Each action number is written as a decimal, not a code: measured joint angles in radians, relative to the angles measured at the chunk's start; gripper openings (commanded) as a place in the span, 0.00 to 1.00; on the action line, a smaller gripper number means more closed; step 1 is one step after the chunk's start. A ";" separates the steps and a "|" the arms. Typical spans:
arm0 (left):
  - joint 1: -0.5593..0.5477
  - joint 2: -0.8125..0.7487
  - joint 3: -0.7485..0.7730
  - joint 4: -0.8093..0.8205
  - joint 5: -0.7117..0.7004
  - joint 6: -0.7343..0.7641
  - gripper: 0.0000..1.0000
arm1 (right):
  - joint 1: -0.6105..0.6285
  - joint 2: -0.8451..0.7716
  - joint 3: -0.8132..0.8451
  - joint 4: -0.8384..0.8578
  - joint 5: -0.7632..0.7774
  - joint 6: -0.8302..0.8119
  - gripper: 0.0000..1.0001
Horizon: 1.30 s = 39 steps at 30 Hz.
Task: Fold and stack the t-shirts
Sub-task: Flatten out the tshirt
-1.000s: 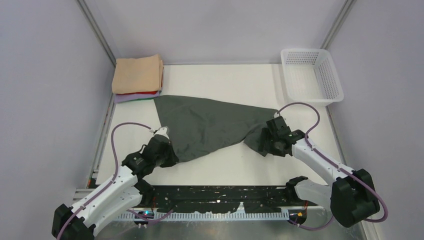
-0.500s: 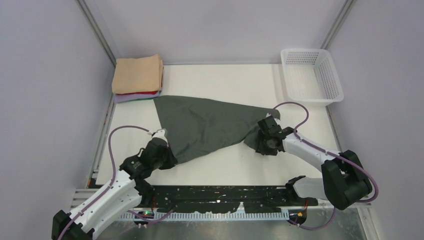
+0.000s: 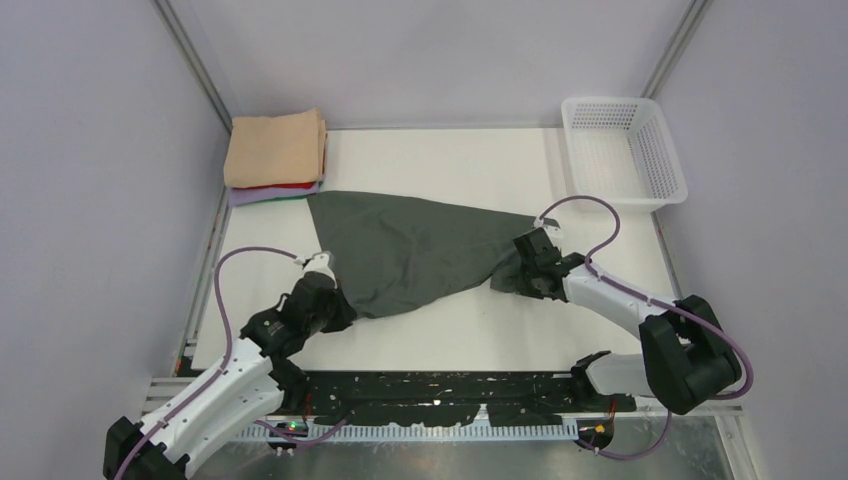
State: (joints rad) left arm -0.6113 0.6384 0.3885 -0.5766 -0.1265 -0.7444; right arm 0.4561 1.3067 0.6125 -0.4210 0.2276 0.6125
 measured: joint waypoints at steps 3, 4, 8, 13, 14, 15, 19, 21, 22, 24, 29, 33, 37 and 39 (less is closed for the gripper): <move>0.000 0.024 0.028 0.042 -0.026 0.019 0.00 | -0.001 -0.039 0.005 0.015 0.048 -0.001 0.05; 0.000 0.037 0.045 0.060 -0.041 0.028 0.00 | -0.002 -0.053 0.013 0.018 0.061 -0.005 0.05; 0.014 0.127 0.178 0.093 -0.104 0.080 0.00 | -0.019 -0.100 0.113 0.029 0.115 -0.033 0.05; 0.053 0.193 0.394 0.082 -0.188 0.134 0.00 | -0.059 -0.175 0.255 0.056 0.164 -0.085 0.05; 0.058 0.188 0.432 0.084 -0.206 0.146 0.00 | -0.064 -0.201 0.281 0.057 0.175 -0.097 0.05; 0.062 0.181 0.460 0.084 -0.222 0.155 0.00 | -0.068 -0.222 0.299 0.056 0.182 -0.109 0.05; 0.069 0.113 0.564 0.083 -0.291 0.205 0.00 | -0.071 -0.309 0.400 0.056 0.203 -0.163 0.05; 0.069 0.080 0.611 0.076 -0.309 0.230 0.00 | -0.071 -0.353 0.461 0.055 0.205 -0.195 0.05; 0.069 0.065 0.638 0.071 -0.313 0.243 0.00 | -0.071 -0.373 0.491 0.055 0.205 -0.208 0.05; 0.069 0.036 0.697 0.068 -0.315 0.273 0.00 | -0.071 -0.407 0.553 0.053 0.201 -0.231 0.05; 0.069 -0.024 0.861 0.051 -0.291 0.344 0.00 | -0.071 -0.474 0.732 0.030 0.153 -0.284 0.05; 0.069 -0.050 1.004 0.043 -0.256 0.388 0.00 | -0.071 -0.480 0.904 -0.024 0.086 -0.318 0.05; 0.069 -0.054 1.142 0.017 -0.182 0.417 0.00 | -0.070 -0.475 1.090 -0.094 0.001 -0.346 0.05; 0.069 -0.053 1.188 0.001 -0.138 0.421 0.00 | -0.070 -0.485 1.168 -0.126 -0.042 -0.356 0.05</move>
State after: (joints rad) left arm -0.5426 0.5850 1.5764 -0.5758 -0.2649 -0.3237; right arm 0.3859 0.8219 1.7805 -0.5472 0.1860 0.2569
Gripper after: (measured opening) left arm 0.015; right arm 0.071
